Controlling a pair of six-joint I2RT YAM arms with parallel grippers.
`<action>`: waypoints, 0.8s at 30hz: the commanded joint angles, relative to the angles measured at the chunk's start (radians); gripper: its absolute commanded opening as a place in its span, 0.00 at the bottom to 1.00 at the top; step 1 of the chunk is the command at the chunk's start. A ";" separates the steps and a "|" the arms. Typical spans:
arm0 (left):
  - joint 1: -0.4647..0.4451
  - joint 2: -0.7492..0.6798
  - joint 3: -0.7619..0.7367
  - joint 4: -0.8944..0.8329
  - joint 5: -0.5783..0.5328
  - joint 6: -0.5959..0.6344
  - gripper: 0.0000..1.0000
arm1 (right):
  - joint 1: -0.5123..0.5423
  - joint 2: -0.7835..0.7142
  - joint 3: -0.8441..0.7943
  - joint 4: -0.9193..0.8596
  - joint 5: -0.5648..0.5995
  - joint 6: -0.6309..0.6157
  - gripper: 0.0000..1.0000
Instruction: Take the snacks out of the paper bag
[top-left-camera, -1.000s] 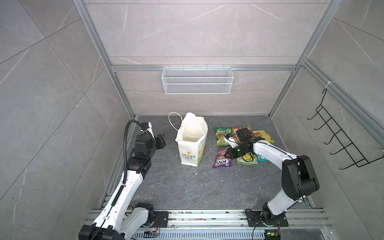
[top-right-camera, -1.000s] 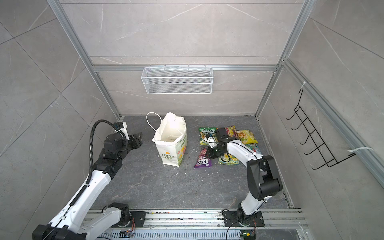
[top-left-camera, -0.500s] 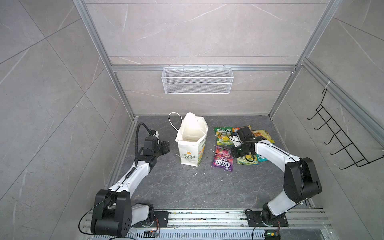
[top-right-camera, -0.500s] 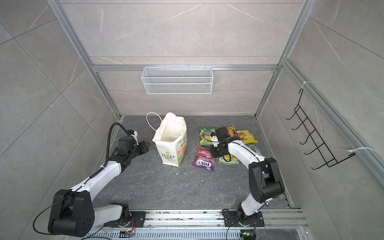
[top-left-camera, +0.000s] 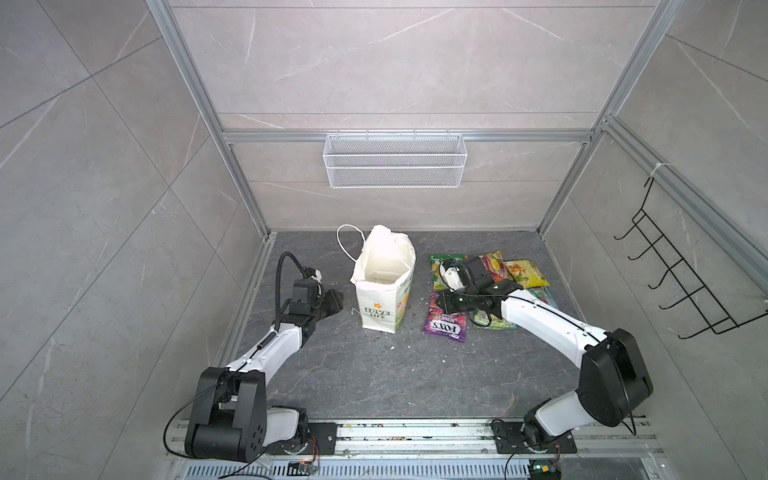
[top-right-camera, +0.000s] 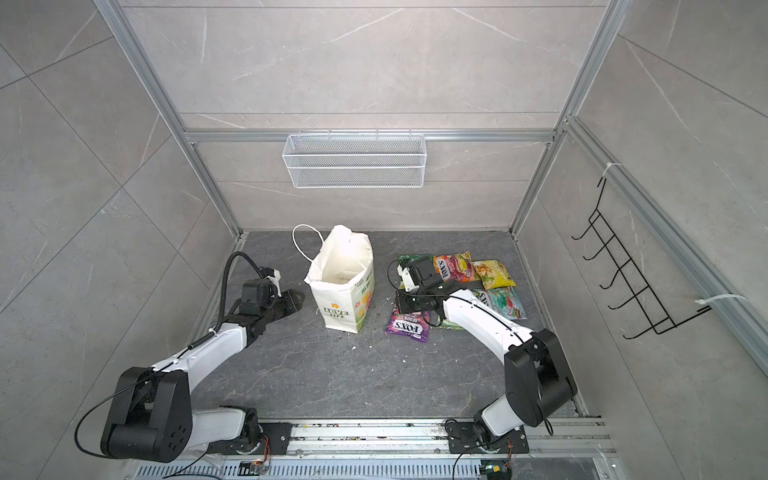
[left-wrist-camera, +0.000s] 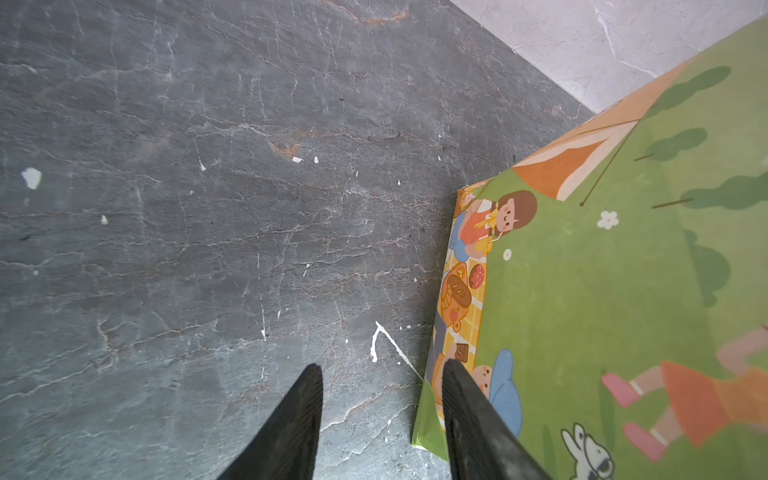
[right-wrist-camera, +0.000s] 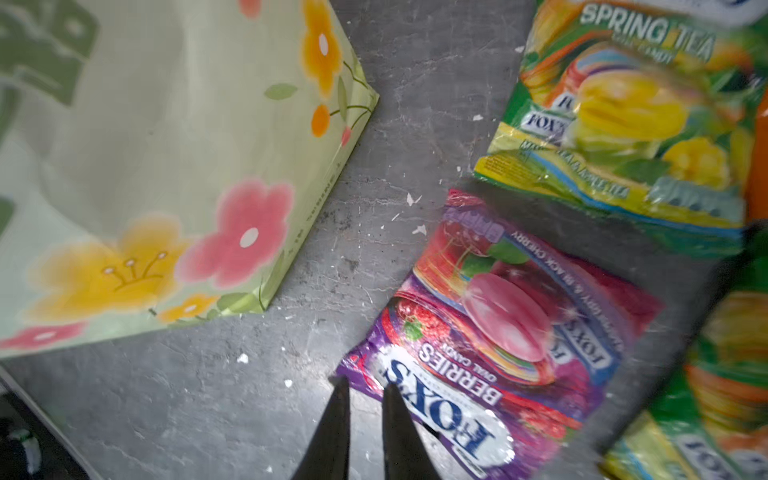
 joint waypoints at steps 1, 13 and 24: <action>0.000 -0.001 -0.005 0.051 0.035 -0.011 0.48 | 0.023 0.052 -0.047 0.127 0.047 0.200 0.19; -0.079 0.081 0.011 0.053 0.008 0.023 0.47 | 0.126 0.260 0.028 0.125 0.069 0.203 0.18; -0.093 0.112 0.017 0.061 -0.008 0.029 0.45 | 0.133 0.226 -0.012 0.052 0.269 0.227 0.16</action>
